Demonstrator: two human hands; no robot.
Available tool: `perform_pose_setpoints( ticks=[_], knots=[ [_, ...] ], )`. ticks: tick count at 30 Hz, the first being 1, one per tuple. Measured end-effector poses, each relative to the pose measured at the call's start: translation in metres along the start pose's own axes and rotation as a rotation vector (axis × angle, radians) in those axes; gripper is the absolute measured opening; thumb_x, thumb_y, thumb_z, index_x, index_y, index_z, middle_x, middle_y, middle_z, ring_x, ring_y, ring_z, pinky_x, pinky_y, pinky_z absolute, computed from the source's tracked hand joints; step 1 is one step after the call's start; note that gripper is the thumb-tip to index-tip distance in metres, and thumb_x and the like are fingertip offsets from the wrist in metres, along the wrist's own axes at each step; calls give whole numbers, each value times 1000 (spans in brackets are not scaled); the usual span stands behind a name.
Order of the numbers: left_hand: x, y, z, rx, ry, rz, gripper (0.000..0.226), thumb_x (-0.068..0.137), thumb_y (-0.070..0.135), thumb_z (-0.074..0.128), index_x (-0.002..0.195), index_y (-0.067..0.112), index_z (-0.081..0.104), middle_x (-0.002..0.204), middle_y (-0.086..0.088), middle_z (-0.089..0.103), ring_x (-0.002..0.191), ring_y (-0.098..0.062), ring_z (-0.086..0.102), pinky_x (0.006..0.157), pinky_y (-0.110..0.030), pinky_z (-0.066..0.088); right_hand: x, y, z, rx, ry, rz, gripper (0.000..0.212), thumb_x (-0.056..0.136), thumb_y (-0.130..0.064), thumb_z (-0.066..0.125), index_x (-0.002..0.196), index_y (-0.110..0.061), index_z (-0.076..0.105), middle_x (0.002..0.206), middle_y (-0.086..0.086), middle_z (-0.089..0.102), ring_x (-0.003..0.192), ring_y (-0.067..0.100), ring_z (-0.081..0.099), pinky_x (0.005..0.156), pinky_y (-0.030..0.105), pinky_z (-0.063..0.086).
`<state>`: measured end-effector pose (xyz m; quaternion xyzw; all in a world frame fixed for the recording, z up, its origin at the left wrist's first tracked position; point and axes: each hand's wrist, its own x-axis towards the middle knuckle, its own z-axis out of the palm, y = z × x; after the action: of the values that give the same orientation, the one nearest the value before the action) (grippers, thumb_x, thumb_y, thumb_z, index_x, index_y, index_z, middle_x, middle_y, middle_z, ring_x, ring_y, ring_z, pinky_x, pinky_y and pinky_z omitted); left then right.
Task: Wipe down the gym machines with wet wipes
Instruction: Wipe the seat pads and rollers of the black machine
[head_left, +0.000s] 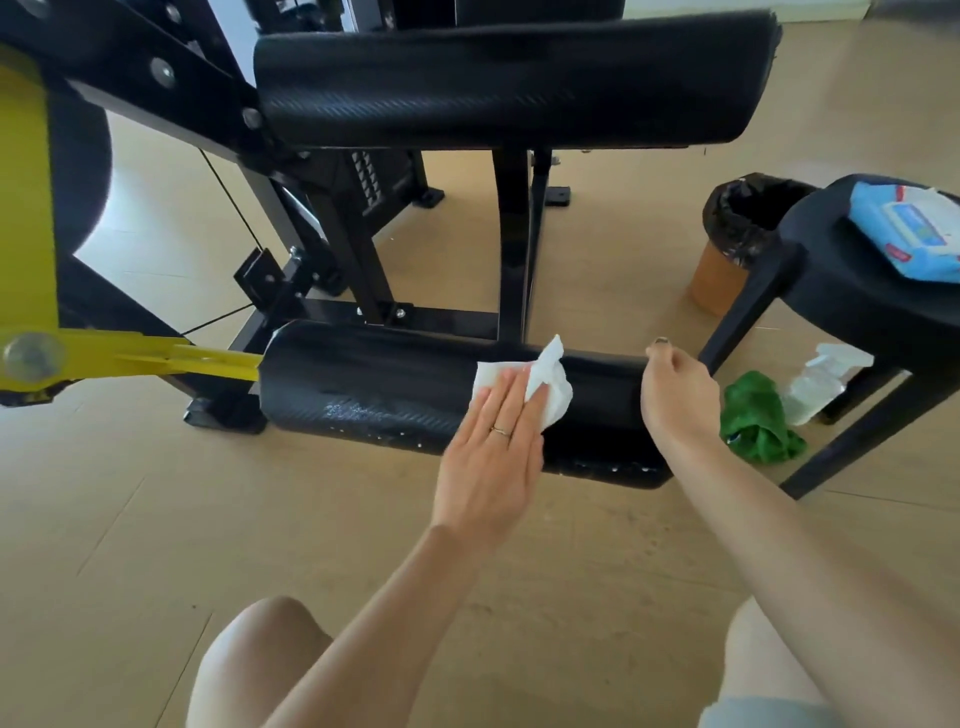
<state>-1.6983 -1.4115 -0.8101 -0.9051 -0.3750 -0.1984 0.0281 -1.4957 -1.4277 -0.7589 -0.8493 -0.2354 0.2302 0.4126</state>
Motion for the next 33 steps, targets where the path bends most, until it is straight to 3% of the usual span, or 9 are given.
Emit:
perform_pose_setpoints(
  ticks=[2, 5, 10, 16, 20, 23, 26, 30, 33],
  knots=[
    [-2, -38, -7, 70, -13, -36, 53, 104, 23, 43, 155, 14, 32, 161, -11, 33, 149, -26, 29, 122, -37, 15, 0, 0, -1, 16, 3, -4, 48, 109, -41, 29, 108, -10, 67, 98, 5, 55, 94, 27, 47, 84, 37, 35],
    [-12, -117, -21, 93, 73, -322, 50, 107, 25, 31, 154, 9, 34, 155, -17, 41, 145, -30, 36, 121, -42, 28, -1, -2, -1, 17, 3, -1, 48, 109, -39, 30, 117, -11, 67, 100, 5, 54, 93, 26, 45, 84, 37, 35],
    [-21, -177, -35, -15, 154, -608, 52, 109, 24, 22, 158, 7, 25, 163, -12, 28, 153, -26, 19, 125, -40, 17, 0, -1, -1, 19, 10, -5, 48, 109, -37, 31, 120, -8, 67, 82, -2, 46, 89, 26, 46, 82, 36, 36],
    [0, -156, -23, -291, 425, -967, 51, 108, 28, 20, 159, 16, 20, 162, -10, 26, 149, -29, 21, 122, -42, 20, -1, 0, 1, 15, 21, -29, 40, 108, -33, 32, 102, -11, 64, 89, 4, 56, 87, 27, 49, 81, 35, 36],
    [8, -139, -20, -450, 568, -1191, 52, 107, 27, 17, 158, 15, 15, 162, -11, 23, 147, -30, 21, 117, -40, 26, -2, 1, 1, -2, -4, -42, 39, 108, -32, 31, 106, -12, 64, 90, 3, 55, 91, 27, 48, 83, 35, 36],
    [18, -135, -17, -505, 640, -1365, 49, 106, 24, 20, 153, 9, 21, 156, -15, 29, 140, -35, 31, 109, -38, 30, -2, 1, 0, -11, -6, -42, 39, 108, -31, 30, 99, -11, 63, 79, -3, 52, 86, 26, 51, 80, 35, 37],
    [26, -118, -13, -566, 627, -1533, 46, 108, 16, 24, 149, -4, 24, 151, -24, 30, 132, -37, 35, 104, -31, 26, -1, 1, 1, -17, -3, -55, 41, 108, -31, 30, 97, -10, 63, 80, -1, 55, 86, 27, 54, 80, 36, 39],
    [28, -39, -1, -562, 535, -1509, 38, 107, 14, 23, 133, -6, 41, 138, -28, 39, 121, -42, 42, 99, -43, 35, 1, 3, 3, -20, 2, -60, 41, 107, -32, 31, 95, -10, 63, 85, 2, 59, 86, 27, 57, 79, 37, 42],
    [26, 12, 11, -434, 498, -1395, 21, 107, 19, 29, 112, 4, 43, 126, -21, 43, 105, -35, 43, 84, -44, 43, 2, 5, 2, -12, 3, -72, 40, 108, -32, 31, 91, -11, 62, 80, -3, 57, 82, 25, 57, 76, 36, 41]
  ],
)
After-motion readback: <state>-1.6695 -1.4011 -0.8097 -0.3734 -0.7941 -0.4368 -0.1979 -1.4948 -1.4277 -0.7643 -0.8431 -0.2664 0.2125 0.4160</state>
